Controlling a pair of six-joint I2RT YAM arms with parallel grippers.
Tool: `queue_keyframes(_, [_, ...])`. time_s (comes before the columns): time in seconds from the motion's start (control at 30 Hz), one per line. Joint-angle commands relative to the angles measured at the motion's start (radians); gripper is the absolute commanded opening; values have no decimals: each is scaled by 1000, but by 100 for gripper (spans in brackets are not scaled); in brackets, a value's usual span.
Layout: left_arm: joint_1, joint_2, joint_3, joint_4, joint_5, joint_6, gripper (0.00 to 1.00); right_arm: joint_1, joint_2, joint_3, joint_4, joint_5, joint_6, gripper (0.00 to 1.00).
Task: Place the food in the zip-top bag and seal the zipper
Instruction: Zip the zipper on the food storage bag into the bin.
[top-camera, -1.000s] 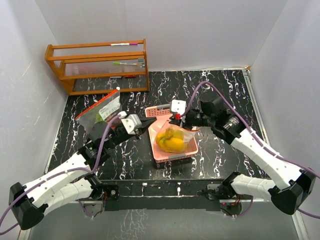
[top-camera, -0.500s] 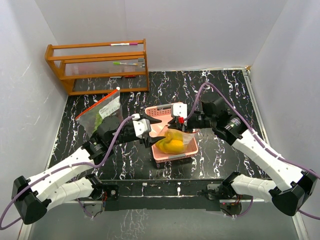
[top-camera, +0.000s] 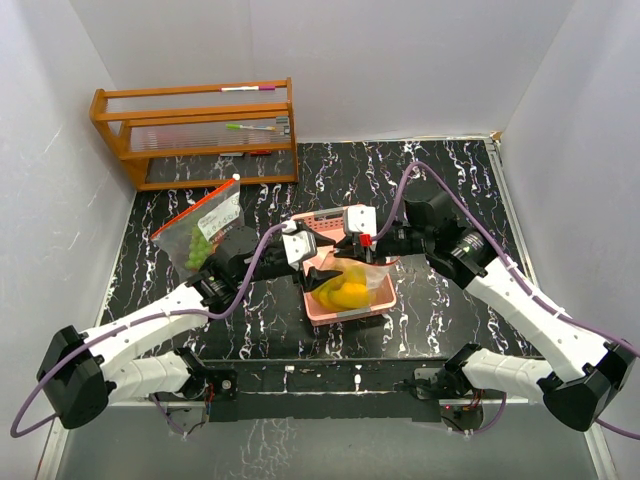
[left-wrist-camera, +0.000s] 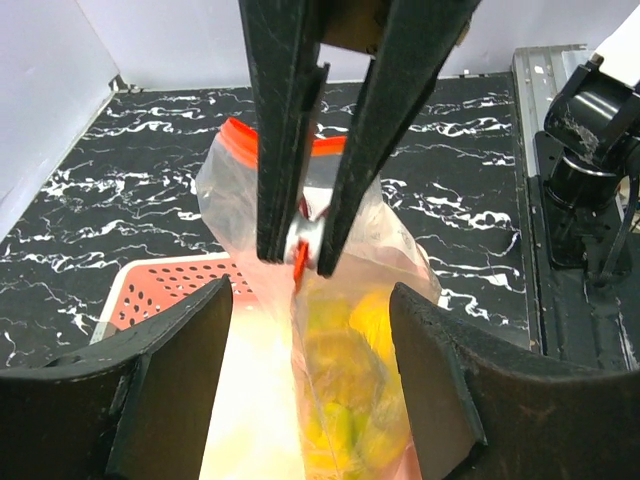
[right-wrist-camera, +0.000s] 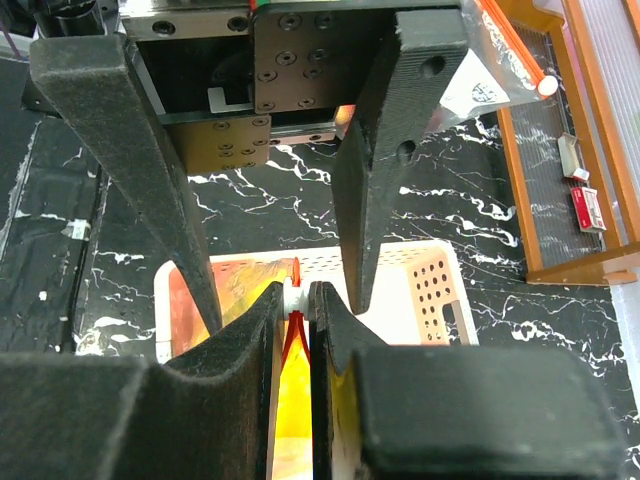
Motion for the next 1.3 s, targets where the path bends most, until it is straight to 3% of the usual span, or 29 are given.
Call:
queue_keyframes(0.0, [2, 9, 2, 116, -5, -31, 62, 2, -6, 51, 28, -31, -7, 8])
queue_keyframes(0.07, [3, 14, 8, 124, -19, -41, 60, 3, -9, 52, 27, -29, -7, 8])
queue_keyframes(0.2, [2, 33, 36, 80, -46, -49, 40, 3, -12, 56, 27, -25, -9, 8])
queue_keyframes(0.37, [2, 38, 32, 70, -54, -72, 30, 2, -16, 55, 27, -20, -9, 8])
queue_keyframes(0.63, [2, 15, 3, 129, -95, -99, 0, 3, -9, 53, 28, -22, -6, 8])
queue_keyframes(0.8, [2, -5, 25, 97, -83, -115, 0, 3, -1, 41, 49, 52, 26, 8])
queue_keyframes(1.03, [4, -114, 18, 79, -215, -133, 0, 3, -26, 10, 64, 257, 86, 8])
queue_keyframes(1.27, [3, -187, 34, 50, -271, -99, 0, 3, -72, -18, 66, 281, 81, 8])
